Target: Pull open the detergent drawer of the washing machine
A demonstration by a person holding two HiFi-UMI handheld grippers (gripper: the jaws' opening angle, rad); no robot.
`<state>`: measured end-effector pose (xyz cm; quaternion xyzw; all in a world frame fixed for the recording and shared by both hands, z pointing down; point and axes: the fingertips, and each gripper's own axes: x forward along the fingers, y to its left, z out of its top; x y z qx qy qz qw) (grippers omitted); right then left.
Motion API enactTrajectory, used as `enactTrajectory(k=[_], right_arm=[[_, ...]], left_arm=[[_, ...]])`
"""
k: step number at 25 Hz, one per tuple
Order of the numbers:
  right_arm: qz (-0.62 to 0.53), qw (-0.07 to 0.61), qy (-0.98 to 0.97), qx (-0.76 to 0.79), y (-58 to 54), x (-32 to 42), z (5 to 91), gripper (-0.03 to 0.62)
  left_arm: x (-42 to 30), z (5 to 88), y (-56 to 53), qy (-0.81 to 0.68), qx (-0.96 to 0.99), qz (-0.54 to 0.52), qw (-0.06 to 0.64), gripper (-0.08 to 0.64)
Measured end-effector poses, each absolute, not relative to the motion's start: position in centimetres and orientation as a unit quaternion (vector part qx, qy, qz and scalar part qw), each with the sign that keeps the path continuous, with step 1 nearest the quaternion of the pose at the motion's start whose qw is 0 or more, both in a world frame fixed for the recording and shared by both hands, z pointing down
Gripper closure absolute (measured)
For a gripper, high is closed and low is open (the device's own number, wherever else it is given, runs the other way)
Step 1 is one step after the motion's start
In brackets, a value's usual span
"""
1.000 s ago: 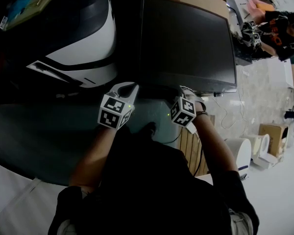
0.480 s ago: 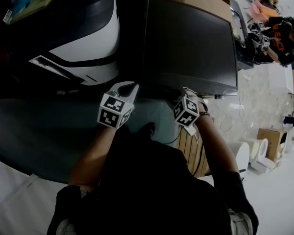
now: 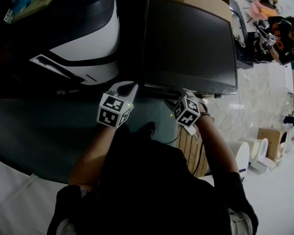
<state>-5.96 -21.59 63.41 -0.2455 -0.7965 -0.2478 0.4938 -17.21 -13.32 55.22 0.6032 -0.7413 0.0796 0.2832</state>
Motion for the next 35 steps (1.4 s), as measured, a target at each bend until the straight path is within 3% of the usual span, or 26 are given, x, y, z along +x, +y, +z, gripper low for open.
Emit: enactTrajectory(k=[14, 25, 35], right_arm=[[-0.220, 0.481, -0.818, -0.227, -21.0, -4.3, 63.7, 0.402], [-0.182, 0.428, -0.852, -0.239, -20.1, -0.8, 63.2, 0.437], [-0.159, 0.440, -0.857, -0.215, -19.2, 0.4, 62.8, 0.455]], left_arm=[[-13.3, 54.6, -14.0, -0.746, 0.599, 0.084, 0.278, 0.549], [-9.5, 53.5, -13.5, -0.784, 0.551, 0.100, 0.266, 0.549], [-7.8, 51.6, -12.1, -0.781, 0.559, 0.100, 0.259, 0.549]])
